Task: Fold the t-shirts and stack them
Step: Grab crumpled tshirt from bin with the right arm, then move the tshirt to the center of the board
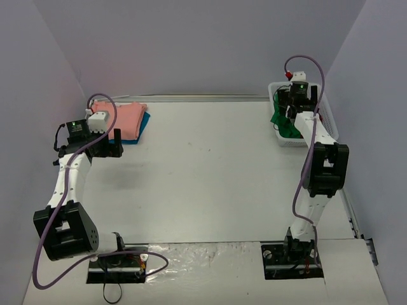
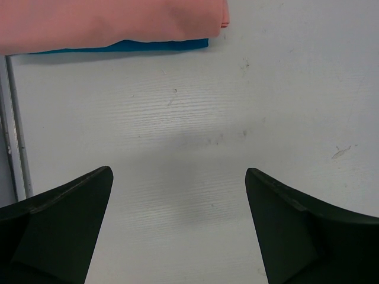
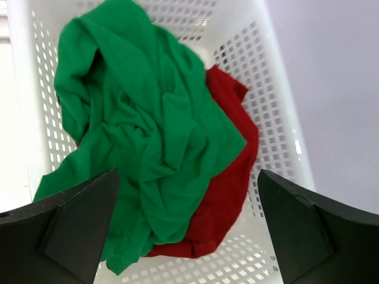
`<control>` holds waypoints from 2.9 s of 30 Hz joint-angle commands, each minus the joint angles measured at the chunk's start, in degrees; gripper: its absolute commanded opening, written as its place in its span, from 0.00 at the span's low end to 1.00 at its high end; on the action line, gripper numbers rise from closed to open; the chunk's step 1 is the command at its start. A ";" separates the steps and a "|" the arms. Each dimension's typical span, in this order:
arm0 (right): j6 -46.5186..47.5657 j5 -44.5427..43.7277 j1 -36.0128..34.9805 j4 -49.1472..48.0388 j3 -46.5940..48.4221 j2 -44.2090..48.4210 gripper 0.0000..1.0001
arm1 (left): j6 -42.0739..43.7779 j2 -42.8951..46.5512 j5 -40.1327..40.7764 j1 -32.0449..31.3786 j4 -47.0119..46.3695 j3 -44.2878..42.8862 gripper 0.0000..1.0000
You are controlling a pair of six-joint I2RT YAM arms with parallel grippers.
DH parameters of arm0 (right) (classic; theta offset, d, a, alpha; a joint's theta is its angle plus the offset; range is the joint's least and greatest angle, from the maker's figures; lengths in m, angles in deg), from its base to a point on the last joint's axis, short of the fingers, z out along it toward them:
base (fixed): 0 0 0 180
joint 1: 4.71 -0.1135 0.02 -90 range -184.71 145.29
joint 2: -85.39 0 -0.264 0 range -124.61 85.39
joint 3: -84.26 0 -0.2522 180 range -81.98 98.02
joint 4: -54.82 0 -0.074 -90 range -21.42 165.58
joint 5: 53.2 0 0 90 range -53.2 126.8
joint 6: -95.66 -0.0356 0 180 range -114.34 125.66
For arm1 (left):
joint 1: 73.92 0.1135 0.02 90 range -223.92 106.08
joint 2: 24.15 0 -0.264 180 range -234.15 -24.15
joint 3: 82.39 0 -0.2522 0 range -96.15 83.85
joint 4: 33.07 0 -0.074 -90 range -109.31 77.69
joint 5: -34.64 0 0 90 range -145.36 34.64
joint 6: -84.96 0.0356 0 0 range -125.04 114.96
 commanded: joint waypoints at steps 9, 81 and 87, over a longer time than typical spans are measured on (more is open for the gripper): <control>-1.78 6.78 2.40 9.62 18.39 -15.93 0.94 | 1.79 0.00 -0.09 -0.22 -0.94 0.30 0.94; 3.05 15.82 -19.91 28.78 11.97 26.16 0.00 | 1.17 1.41 -4.04 -0.22 -0.41 0.21 0.94; 4.28 24.40 -30.29 33.62 11.89 24.76 0.00 | 1.26 1.85 -3.25 -0.14 -0.32 0.21 0.94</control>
